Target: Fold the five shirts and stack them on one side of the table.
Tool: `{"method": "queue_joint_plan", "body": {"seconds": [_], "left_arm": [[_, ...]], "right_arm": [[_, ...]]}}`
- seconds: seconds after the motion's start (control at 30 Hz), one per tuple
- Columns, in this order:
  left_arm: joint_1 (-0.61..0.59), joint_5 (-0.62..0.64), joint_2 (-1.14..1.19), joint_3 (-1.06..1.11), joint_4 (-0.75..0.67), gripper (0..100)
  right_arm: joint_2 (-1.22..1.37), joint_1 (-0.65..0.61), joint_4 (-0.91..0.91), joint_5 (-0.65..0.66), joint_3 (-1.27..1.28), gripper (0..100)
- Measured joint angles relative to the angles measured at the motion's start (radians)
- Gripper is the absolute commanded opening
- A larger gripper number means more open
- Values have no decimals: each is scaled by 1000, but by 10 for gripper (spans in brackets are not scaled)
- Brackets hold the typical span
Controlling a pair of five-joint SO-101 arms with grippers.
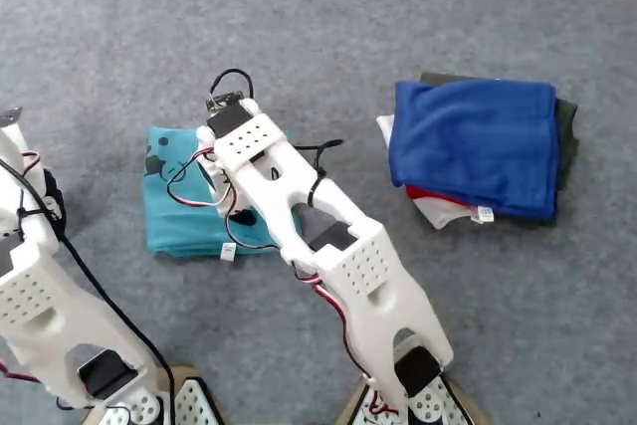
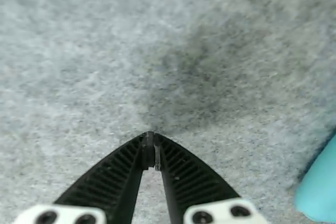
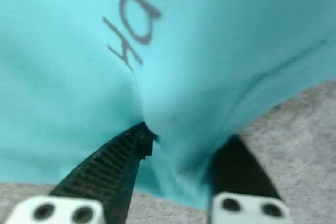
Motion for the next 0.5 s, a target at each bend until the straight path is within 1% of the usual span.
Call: {"method": "queue_joint_plan", "body": {"seconds": [0.1, 0.2, 0.33, 0.37, 0.43, 0.5], "left_arm": [[0, 0, 0, 0, 9, 29], [9, 0, 0, -8, 52, 29], [54, 0, 0, -72, 121, 41], [66, 0, 0, -95, 133, 69], [91, 0, 0, -144, 158, 170], [117, 29, 0, -193, 184, 261]], "right_arm": [[0, 18, 0, 14, 0, 11], [0, 40, 2, 49, 0, 12], [0, 48, 2, 57, 0, 13], [0, 48, 2, 57, 0, 13], [0, 48, 2, 57, 0, 13], [2, 48, 2, 57, 0, 13]]}}
